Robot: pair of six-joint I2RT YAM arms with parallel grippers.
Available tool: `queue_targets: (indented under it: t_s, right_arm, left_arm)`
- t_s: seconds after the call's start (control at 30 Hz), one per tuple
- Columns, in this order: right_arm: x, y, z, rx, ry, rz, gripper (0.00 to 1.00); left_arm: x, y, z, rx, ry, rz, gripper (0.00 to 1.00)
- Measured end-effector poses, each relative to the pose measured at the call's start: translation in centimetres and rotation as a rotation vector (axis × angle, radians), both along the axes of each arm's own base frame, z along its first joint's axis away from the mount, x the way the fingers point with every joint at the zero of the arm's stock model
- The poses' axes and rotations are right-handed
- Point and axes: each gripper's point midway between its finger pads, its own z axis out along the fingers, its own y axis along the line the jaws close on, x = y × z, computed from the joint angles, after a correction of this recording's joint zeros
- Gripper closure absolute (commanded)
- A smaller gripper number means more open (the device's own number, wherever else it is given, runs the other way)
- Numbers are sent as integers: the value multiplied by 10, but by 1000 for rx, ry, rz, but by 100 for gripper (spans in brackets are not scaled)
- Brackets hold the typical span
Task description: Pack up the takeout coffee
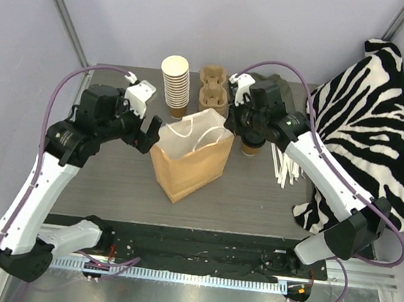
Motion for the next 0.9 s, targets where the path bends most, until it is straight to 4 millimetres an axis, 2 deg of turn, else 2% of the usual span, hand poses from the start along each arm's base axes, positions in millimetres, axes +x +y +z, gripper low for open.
queue_targets:
  t_s: [0.07, 0.17, 0.2, 0.3, 0.37, 0.47, 0.73, 0.9]
  right_arm:
    - [-1, -2, 1, 17, 1, -24, 99]
    - [-10, -9, 2, 33, 1, -48, 98]
    - [-13, -12, 2, 34, -1, -51, 93]
    - [-22, -19, 2, 37, -5, -55, 86]
    - [-27, -22, 2, 40, -1, -51, 81]
    - [-35, -23, 1, 48, 6, -36, 56]
    - [-40, -28, 3, 26, 3, -17, 42]
    - [-32, -36, 17, 34, -13, -40, 39]
  left_arm:
    - [6, 2, -10, -46, 59, 28, 4]
    - [27, 7, -16, -135, 114, 78, 5]
    - [33, 7, -16, -153, 120, 87, 4]
    - [46, 3, -17, -207, 133, 78, 5]
    - [46, -4, -16, -234, 139, 49, 5]
    - [38, -14, -10, -265, 131, -22, 5]
    - [21, -26, 11, -176, -52, -284, 6]
    - [31, -35, 1, -124, -71, -402, 6]
